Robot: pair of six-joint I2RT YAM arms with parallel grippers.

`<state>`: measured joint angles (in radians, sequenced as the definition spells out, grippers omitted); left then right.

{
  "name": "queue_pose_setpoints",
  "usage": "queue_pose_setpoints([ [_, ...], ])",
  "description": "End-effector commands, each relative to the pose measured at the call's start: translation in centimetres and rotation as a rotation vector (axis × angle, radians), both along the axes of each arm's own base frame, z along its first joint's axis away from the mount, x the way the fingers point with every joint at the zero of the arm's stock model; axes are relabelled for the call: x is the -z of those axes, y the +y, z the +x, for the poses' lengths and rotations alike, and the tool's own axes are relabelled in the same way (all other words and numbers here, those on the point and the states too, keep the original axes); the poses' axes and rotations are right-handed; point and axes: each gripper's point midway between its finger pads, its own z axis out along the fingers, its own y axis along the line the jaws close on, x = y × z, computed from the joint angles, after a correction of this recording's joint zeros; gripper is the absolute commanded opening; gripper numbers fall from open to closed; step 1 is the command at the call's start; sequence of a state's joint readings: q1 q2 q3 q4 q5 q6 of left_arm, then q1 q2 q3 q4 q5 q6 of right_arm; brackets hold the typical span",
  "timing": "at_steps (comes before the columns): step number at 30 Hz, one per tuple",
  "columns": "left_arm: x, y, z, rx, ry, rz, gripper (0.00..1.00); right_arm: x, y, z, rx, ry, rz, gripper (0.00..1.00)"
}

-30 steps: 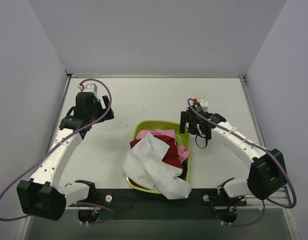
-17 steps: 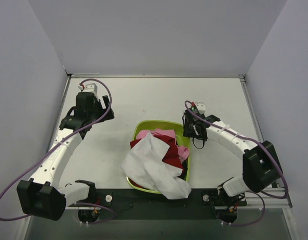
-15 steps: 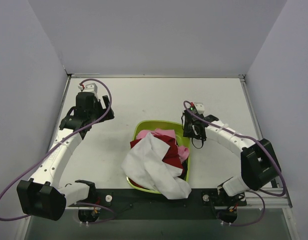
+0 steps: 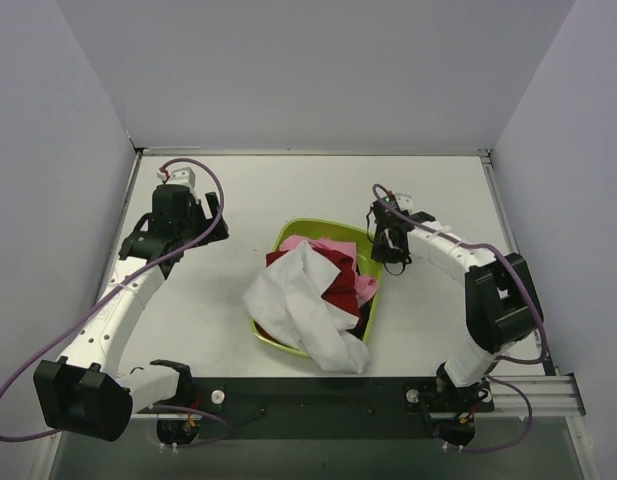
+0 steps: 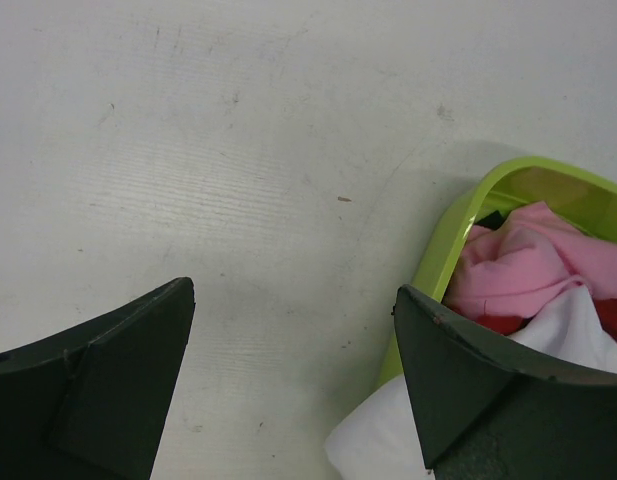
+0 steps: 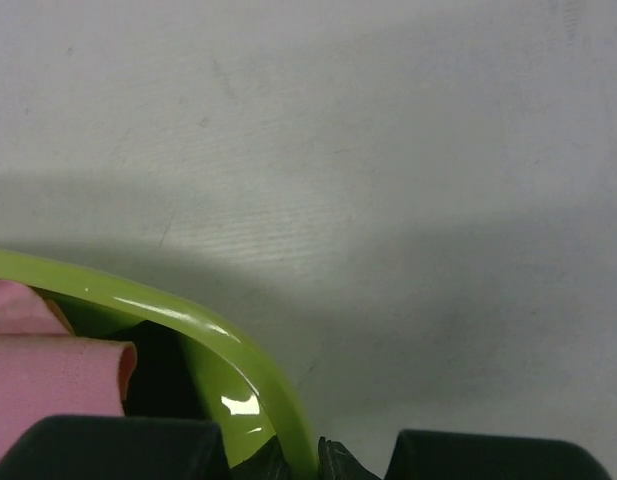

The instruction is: Fold and stack the t-shirts

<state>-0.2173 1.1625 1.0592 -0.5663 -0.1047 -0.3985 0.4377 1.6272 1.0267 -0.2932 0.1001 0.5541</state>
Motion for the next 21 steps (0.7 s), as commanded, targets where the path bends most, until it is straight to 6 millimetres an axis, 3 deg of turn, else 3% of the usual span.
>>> queue_pose_setpoints([
  [1,-1.3,-0.1,0.4,0.006,-0.036,0.008,0.9,-0.7,-5.2,3.1,0.221,0.04,-0.057,0.0],
  [2,-1.5,-0.2,0.4,0.006,-0.04,0.006,0.9,-0.3,-6.8,3.7,0.276,0.061,-0.064,0.0],
  [4,-1.4,-0.3,0.4,0.009,-0.036,0.0,0.9,-1.4,-7.9,5.6,0.337,0.046,-0.039,0.0],
  [5,-1.4,-0.3,0.5,0.01,-0.038,-0.002,0.9,-1.0,-9.3,6.3,0.384,0.065,-0.032,0.0],
  [7,-1.3,-0.4,0.5,0.011,-0.039,-0.005,0.9,-1.2,-10.0,7.3,0.396,0.063,-0.031,0.0],
  [9,-0.8,-0.5,0.4,0.017,-0.029,-0.007,0.9,-1.4,-9.3,9.1,0.367,0.054,-0.029,0.0],
  [13,-0.5,-0.7,0.1,0.025,-0.024,-0.007,0.9,-1.2,-5.2,11.5,0.242,0.059,-0.018,0.0],
  [14,-0.4,-0.8,0.1,0.024,-0.019,-0.01,0.9,0.0,-4.3,11.8,0.221,0.082,-0.028,0.0],
  [15,-0.4,-0.8,0.1,0.025,-0.022,-0.009,0.9,-1.1,-3.1,13.3,0.202,0.048,-0.013,0.0],
  [17,-0.3,-0.8,0.2,0.025,-0.02,-0.008,0.9,0.2,0.1,13.6,0.151,0.072,0.003,0.0],
  [19,-0.1,-0.8,0.2,0.023,-0.011,-0.003,0.9,-0.3,3.4,14.6,0.106,0.047,0.044,0.0],
  [21,-0.1,-0.8,0.2,0.023,-0.012,0.0,0.9,0.9,5.3,15.1,0.101,0.058,0.061,0.0],
])
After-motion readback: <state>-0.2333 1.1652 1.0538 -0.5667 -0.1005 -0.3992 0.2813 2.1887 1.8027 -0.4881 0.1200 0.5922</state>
